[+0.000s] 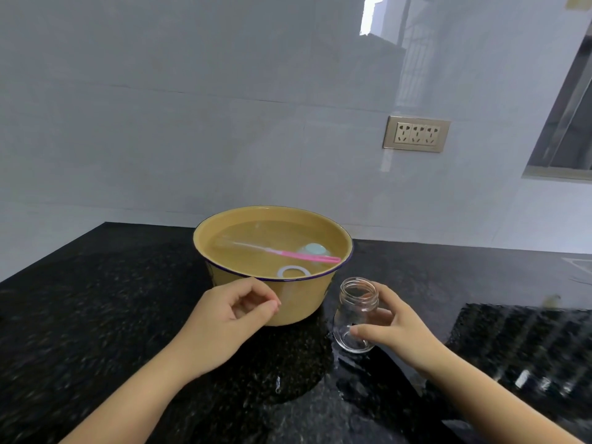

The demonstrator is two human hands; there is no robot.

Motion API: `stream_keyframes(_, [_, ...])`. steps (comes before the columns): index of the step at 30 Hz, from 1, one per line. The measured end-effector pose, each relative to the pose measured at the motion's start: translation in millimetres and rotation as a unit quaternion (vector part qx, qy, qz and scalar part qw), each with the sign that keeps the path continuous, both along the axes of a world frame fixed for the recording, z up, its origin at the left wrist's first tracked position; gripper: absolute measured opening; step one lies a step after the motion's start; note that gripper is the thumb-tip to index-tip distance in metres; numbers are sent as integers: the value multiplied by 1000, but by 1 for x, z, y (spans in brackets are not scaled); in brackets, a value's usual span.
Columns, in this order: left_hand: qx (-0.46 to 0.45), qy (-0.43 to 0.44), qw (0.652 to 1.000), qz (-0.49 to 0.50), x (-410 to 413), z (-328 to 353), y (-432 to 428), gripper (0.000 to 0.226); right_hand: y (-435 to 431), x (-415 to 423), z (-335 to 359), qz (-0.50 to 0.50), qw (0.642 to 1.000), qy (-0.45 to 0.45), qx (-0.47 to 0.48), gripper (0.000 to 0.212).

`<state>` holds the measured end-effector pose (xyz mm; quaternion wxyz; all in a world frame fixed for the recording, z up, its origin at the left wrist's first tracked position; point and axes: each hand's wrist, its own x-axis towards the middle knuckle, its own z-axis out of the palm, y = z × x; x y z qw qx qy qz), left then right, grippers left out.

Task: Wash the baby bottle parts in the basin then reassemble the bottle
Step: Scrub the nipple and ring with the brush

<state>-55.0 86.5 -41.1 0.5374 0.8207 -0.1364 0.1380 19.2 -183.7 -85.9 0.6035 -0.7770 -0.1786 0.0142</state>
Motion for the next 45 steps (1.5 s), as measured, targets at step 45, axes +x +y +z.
stream_keyframes(45, [162,14,985,48,78,58,28,4,113,92,100,-28,790,-271,-550,44])
